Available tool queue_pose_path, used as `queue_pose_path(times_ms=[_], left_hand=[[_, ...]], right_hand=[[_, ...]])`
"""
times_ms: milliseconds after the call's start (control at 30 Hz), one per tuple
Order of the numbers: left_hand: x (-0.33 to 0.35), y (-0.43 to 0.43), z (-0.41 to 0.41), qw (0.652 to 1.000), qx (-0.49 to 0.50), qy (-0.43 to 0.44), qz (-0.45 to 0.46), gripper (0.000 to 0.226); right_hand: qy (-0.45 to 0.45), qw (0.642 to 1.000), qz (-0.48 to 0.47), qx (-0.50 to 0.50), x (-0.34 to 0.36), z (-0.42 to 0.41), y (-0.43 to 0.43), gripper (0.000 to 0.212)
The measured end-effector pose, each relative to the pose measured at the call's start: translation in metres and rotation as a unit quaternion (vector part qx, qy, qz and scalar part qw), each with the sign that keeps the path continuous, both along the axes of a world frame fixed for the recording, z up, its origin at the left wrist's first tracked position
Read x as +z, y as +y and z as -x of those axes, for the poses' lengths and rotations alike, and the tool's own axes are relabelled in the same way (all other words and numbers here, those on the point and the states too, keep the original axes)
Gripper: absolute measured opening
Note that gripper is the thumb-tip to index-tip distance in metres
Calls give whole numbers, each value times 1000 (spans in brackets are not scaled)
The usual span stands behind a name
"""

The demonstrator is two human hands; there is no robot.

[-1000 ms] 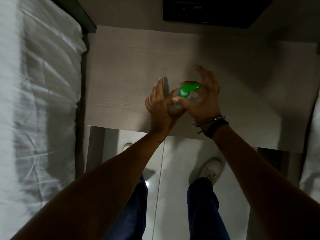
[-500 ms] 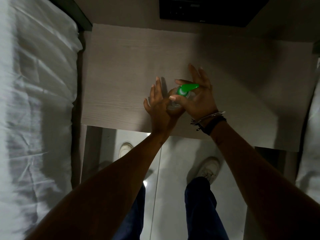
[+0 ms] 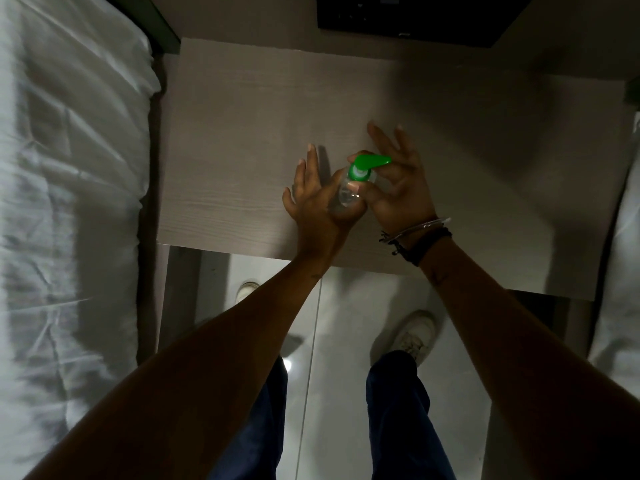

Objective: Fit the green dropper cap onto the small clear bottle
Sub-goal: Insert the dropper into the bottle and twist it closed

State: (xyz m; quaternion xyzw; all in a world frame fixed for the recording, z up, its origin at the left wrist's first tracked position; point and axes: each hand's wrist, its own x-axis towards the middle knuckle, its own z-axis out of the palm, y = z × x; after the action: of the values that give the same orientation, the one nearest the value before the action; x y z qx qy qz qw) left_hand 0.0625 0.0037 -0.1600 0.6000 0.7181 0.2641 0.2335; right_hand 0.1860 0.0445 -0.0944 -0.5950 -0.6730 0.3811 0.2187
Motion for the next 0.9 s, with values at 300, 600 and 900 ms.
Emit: queue_pose_path(times_ms=[300,600,900], left_hand=[[17,6,16,991,-70,-93,59,55],[23,64,56,919,-229,-197,255,71],[23,74,60,925,-292,-86,229,55]], right_hand=[[13,998,6,-63,18,-18,-11,64],[-214,973,-82,-18,52,5,-3,39],[-240,966,-38,-90,49,29,-15,41]])
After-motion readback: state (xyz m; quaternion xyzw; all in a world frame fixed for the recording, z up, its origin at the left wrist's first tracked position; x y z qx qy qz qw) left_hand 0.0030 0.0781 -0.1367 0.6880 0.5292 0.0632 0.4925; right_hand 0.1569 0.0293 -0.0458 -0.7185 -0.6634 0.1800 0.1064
